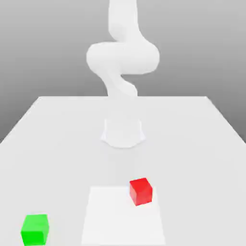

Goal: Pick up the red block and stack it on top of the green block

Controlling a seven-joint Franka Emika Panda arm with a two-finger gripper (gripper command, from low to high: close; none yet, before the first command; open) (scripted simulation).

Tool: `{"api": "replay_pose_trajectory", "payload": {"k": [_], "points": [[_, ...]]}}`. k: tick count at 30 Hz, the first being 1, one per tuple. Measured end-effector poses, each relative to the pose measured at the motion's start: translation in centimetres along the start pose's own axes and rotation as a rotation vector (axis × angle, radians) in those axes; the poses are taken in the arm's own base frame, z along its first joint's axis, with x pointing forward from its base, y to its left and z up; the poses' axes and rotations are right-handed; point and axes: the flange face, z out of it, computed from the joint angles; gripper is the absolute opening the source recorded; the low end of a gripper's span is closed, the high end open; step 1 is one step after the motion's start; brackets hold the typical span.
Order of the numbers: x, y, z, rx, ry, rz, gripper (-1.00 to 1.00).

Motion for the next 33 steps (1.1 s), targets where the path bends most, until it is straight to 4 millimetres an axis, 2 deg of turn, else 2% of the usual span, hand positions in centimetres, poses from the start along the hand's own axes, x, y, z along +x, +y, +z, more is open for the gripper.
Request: {"api": "replay_pose_trajectory", "payload": {"k": [4, 8, 12, 15, 17, 18, 24, 25, 31, 33], "points": [[-3.4, 1.8, 10.0, -0.091, -0.122, -0.06, 0.0], [-8.1, 4.9, 18.4, -0.178, -0.242, -0.122, 0.0], [-14.2, 9.3, 25.3, -0.268, -0.369, -0.189, 0.0], [-19.6, 13.7, 29.3, -0.341, -0.473, -0.245, 0.0], [-23.6, 17.2, 31.5, -0.393, -0.547, -0.285, 0.0], [-24.9, 18.3, 32.4, -0.407, -0.568, -0.297, 0.0], [-28.3, 21.6, 36.5, -0.421, -0.588, -0.307, 0.0], [-28.6, 22.0, 37.0, -0.421, -0.588, -0.307, -1.0], [-28.8, 22.1, 37.2, -0.422, -0.588, -0.307, -1.0], [-28.4, 21.7, 36.6, -0.422, -0.588, -0.307, -1.0]]}}
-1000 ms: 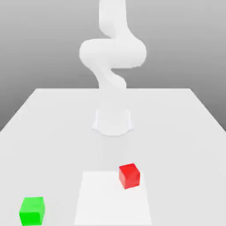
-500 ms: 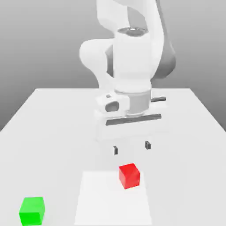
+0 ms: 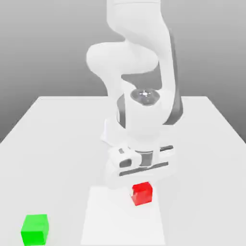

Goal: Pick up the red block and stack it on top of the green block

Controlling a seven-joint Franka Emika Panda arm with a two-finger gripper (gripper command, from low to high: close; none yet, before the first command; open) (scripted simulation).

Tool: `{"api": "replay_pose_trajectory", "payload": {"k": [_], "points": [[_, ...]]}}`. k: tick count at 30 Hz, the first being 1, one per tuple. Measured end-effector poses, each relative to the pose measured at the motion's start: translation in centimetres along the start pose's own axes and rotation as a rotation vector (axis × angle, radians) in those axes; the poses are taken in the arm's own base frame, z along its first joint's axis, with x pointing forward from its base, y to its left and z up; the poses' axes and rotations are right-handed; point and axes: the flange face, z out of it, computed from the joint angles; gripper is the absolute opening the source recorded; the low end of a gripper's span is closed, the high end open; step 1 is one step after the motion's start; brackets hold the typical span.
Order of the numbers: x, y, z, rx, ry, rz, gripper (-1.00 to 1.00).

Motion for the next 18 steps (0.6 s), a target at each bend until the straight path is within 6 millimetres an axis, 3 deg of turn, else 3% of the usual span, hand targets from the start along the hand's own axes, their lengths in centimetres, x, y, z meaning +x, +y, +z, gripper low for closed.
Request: {"api": "replay_pose_trajectory", "payload": {"k": [6, 11, 18], "points": [[0.0, 0.0, -5.0, 0.0, 0.0, 0.0, -1.0], [7.4, 3.9, -6.7, 0.006, -0.007, 0.251, -1.0], [17.9, 13.1, -8.5, 0.006, -0.007, 0.625, -1.0]]}}
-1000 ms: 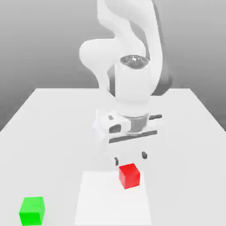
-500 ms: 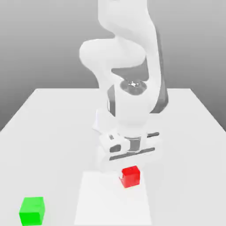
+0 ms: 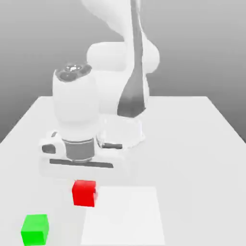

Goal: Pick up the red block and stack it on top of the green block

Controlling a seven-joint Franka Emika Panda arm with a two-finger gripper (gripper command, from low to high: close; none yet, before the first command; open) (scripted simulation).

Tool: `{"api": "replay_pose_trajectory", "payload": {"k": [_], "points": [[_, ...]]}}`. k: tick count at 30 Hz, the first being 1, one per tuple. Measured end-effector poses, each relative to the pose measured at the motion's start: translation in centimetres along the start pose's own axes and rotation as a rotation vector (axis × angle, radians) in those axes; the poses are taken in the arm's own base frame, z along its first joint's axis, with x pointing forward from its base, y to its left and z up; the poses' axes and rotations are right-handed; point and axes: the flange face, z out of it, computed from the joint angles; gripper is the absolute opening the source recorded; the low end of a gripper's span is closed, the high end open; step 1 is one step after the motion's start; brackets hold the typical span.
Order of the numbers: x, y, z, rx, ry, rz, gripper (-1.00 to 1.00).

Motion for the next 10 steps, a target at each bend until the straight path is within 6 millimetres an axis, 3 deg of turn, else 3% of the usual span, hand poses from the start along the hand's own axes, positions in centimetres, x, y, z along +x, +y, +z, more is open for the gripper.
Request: {"api": "replay_pose_trajectory", "payload": {"k": [3, 7, 8, 10], "points": [[5.4, 1.8, -0.4, -0.001, 0.006, 0.141, -1.0], [6.7, 2.4, 4.4, -0.002, 0.008, 0.173, -1.0], [6.7, 2.4, 5.2, -0.002, 0.008, 0.174, 1.0], [6.7, 2.4, 5.2, -0.002, 0.008, 0.174, 1.0]]}}
